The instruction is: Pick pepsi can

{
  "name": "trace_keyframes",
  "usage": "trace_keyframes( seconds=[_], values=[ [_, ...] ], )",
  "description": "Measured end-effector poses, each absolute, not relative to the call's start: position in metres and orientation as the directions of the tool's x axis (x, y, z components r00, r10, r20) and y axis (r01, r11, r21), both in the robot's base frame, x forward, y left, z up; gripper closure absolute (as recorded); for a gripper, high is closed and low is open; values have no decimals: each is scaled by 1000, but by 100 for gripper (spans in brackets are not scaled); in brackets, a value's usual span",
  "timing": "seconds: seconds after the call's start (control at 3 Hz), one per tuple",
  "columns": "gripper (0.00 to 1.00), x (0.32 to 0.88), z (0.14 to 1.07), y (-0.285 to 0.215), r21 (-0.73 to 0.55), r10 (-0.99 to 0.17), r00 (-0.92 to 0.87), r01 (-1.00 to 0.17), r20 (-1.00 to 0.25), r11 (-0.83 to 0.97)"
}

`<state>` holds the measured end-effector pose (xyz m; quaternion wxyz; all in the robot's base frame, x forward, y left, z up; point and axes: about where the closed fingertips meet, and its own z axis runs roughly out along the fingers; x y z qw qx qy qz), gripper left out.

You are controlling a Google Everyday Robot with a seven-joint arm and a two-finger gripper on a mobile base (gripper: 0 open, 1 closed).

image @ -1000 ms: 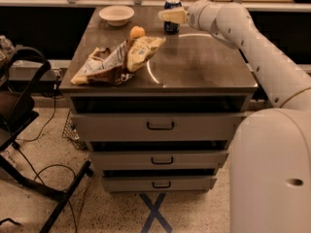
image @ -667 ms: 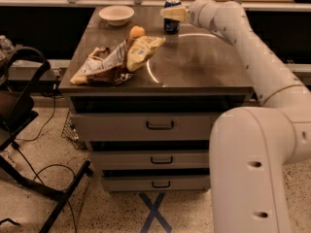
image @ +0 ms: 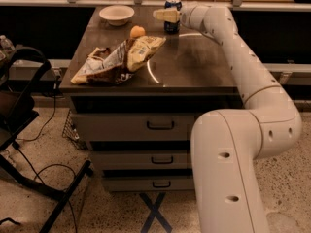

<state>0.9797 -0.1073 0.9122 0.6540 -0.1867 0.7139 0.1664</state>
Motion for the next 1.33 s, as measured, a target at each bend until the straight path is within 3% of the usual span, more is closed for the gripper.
trace_keyframes(
  seconds=[1.0, 1.33],
  values=[
    [71, 988, 889, -84, 47, -17, -119, -511, -993, 859],
    [100, 988, 888, -82, 47, -19, -123, -515, -992, 856]
  ],
)
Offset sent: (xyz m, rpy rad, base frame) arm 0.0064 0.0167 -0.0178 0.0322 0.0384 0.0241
